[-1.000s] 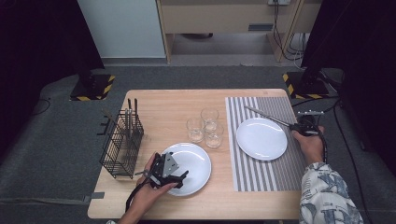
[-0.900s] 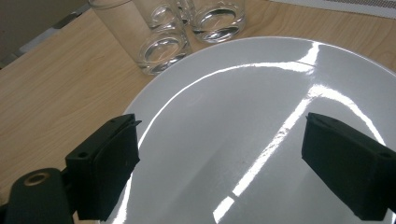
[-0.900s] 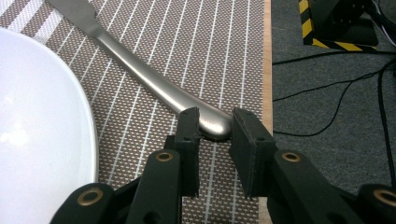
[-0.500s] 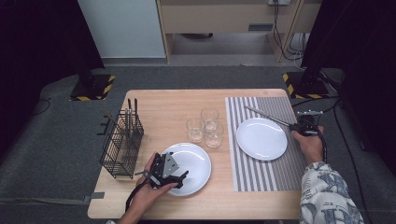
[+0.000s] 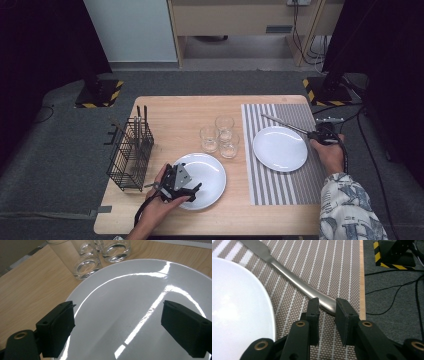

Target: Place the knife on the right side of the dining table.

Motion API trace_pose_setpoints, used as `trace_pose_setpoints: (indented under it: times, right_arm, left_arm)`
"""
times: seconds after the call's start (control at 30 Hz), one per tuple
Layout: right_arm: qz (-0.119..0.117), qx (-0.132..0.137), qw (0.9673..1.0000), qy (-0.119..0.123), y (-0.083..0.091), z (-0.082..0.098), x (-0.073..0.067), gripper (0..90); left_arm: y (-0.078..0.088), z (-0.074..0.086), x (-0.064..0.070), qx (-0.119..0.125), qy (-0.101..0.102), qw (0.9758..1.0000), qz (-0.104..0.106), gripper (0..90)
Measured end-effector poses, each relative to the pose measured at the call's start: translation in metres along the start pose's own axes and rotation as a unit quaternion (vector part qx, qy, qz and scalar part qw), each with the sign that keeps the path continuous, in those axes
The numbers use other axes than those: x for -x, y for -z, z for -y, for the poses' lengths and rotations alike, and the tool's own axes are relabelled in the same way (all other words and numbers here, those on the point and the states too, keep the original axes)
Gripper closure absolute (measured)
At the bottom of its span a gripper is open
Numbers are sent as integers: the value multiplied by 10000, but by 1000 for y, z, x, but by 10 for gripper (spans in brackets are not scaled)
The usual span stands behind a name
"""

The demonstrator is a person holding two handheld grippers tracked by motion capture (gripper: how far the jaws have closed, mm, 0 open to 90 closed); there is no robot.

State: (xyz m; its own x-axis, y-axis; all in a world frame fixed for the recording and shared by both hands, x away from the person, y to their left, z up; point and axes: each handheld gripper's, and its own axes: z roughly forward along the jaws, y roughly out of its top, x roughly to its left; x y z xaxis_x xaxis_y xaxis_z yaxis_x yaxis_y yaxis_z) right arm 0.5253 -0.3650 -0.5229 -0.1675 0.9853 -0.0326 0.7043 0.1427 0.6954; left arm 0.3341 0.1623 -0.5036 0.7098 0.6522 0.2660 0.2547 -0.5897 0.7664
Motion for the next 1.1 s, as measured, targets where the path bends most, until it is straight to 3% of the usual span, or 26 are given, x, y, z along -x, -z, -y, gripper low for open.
trace_pose_setpoints:
  times: [0.13,0.47,0.6,0.9,1.1]
  right_arm:
    - [-28,18,10000,26,2,-2,-2,726]
    - [-24,34,9999,-107,11,-6,2,717]
    - [-79,40,9995,-290,9,-4,6,708]
    - [-95,-55,9996,-265,-1,-2,8,639]
    - [-85,-44,9994,-341,-3,-2,7,647]
  left_arm:
    - [0,0,-1,28,68,10000,51,109]
    - [1,-1,-1,28,-5,10000,-10,110]
    - [1,-1,-1,32,-32,10000,-25,111]
    - [0,0,1,4,-71,10000,27,125]
    - [-1,0,2,-6,-80,10000,35,128]
